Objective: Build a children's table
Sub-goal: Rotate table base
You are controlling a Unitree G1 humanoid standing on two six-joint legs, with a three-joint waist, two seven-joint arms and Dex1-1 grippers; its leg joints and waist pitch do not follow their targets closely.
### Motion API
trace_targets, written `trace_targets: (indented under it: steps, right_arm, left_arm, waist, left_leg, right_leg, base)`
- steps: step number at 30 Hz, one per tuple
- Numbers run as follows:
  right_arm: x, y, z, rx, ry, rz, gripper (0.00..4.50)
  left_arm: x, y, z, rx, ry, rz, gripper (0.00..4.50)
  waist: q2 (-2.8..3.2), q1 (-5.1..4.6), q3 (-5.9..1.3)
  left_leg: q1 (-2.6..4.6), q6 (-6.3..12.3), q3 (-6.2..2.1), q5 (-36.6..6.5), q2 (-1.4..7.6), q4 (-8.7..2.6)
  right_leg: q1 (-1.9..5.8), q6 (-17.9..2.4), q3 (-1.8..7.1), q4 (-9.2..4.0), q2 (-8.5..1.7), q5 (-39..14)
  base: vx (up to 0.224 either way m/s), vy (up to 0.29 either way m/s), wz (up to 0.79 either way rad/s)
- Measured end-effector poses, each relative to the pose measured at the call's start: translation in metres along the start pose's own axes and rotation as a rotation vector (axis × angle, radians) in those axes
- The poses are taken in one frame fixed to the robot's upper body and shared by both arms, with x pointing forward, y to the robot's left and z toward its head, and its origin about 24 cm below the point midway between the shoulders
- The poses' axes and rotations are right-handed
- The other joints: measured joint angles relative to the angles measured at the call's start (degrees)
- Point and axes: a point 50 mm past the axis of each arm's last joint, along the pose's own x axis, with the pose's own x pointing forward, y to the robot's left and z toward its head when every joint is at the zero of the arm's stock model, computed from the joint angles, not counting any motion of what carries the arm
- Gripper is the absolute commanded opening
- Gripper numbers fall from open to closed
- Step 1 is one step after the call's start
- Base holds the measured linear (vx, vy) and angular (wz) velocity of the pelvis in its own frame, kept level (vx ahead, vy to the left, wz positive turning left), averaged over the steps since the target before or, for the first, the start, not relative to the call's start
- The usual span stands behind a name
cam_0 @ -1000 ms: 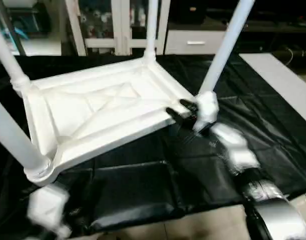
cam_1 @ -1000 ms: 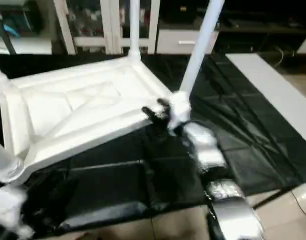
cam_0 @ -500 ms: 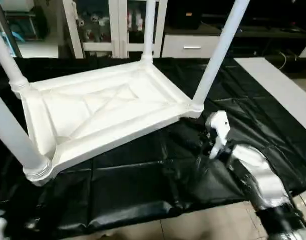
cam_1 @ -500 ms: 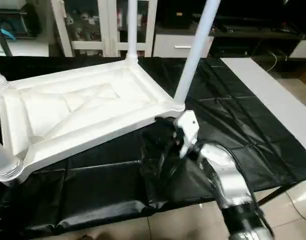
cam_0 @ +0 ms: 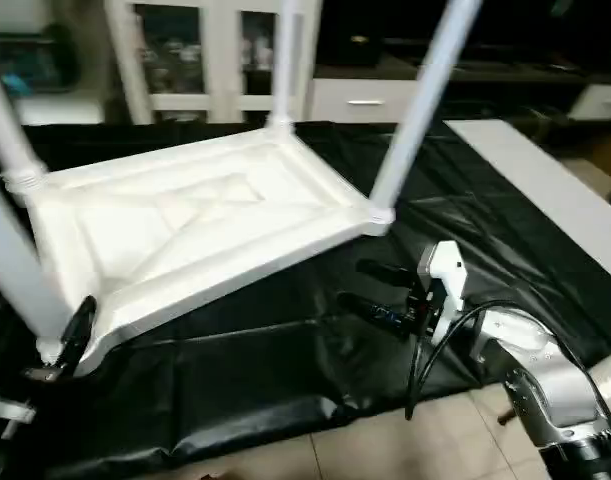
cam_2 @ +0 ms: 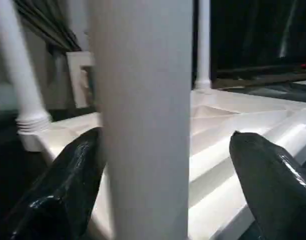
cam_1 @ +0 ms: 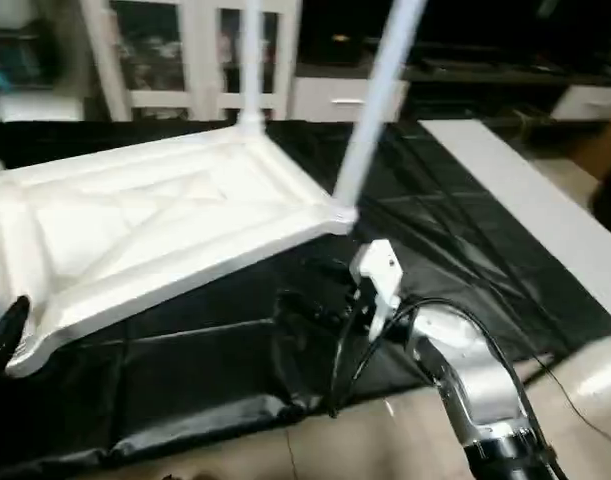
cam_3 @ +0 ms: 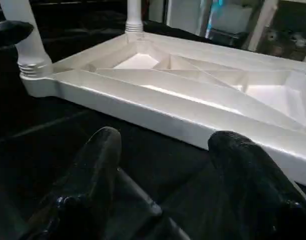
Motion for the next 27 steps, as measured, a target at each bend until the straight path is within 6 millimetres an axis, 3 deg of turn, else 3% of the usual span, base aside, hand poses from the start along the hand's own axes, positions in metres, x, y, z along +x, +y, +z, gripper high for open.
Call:
trace_targets:
  steps: [4,7,9,15,18,20,25,27]
  right_arm:
    - [-0.005,0.005,-0.001,0.021,0.018,0.009,3.09]
    - [-0.005,0.008,0.002,0.018,0.017,0.021,3.09]
    - [-0.008,0.008,0.001,0.020,0.034,0.028,3.09]
    - [-0.016,0.005,-0.001,0.001,0.084,0.024,3.09]
    - [-0.021,-0.006,-0.006,-0.021,0.130,-0.091,3.09]
    - [-0.021,-0.014,-0.006,-0.035,0.134,-0.162,3.09]
    - [-0.023,-0.020,0.003,-0.053,0.103,-0.213,3.09]
    - [-0.026,-0.019,0.003,-0.054,0.114,-0.210,3.09]
  left_arm:
    - [0.042,0.001,0.012,-0.054,-0.038,-0.118,4.43]
    - [0.060,-0.010,0.014,-0.113,-0.020,-0.234,4.43]
    - [0.071,-0.029,0.014,-0.157,0.011,-0.383,4.43]
    - [0.080,-0.084,0.019,-0.210,0.092,-0.801,4.43]
    - [0.095,-0.120,0.025,-0.190,0.099,-1.010,4.43]
    - [0.102,-0.140,0.028,-0.188,0.072,-1.078,4.43]
    - [0.144,-0.185,0.032,-0.116,0.008,-1.078,4.43]
    - [0.159,-0.204,0.034,-0.062,-0.010,-1.065,4.43]
  waist:
    - [0.19,0.54,0.11]
    - [0.60,1.11,0.26]
    - [0.72,1.60,0.34]
    - [1.49,1.53,0.65]
    - [2.24,1.42,0.95]
    - [2.65,1.15,0.86]
    - [3.36,-0.06,0.92]
    - [4.20,-0.62,0.94]
  left_leg:
    - [0.11,0.00,-0.09,0.00,0.00,0.00]
    - [0.12,0.00,-0.06,0.00,-0.10,0.06]
    - [0.12,0.00,-0.05,0.00,-0.14,0.11]
    - [0.16,0.01,0.02,0.00,-0.31,0.12]
    - [0.14,0.01,0.05,0.00,-0.52,0.05]
    - [0.05,0.01,0.05,0.00,-0.81,-0.05]
    - [-0.03,0.02,0.04,0.01,-0.90,-0.05]
    - [-0.02,0.04,-0.31,0.00,-0.84,-0.07]
  right_leg:
    - [-0.16,-0.01,-0.02,0.13,0.03,0.00]
    - [-0.11,-0.01,0.05,0.07,-0.03,0.00]
    - [-0.11,-0.01,0.10,0.05,-0.06,0.00]
    - [-0.04,-0.02,0.18,0.01,-0.22,0.00]
    - [-0.11,-0.02,0.10,-0.02,-0.45,0.00]
    - [-0.03,-0.01,0.01,0.07,-0.79,0.00]
    - [-0.06,-0.01,-0.13,-0.26,-0.86,-0.01]
    - [0.44,-0.01,-1.03,-1.27,-0.98,-0.01]
  base:
    - [0.000,0.000,0.00]
    - [0.000,0.000,0.00]
    - [0.000,0.000,0.00]
    - [0.000,0.000,0.00]
    - [0.000,0.000,0.00]
    - [0.000,0.000,0.00]
    - [0.000,0.000,0.00]
    - [0.000,0.000,0.00]
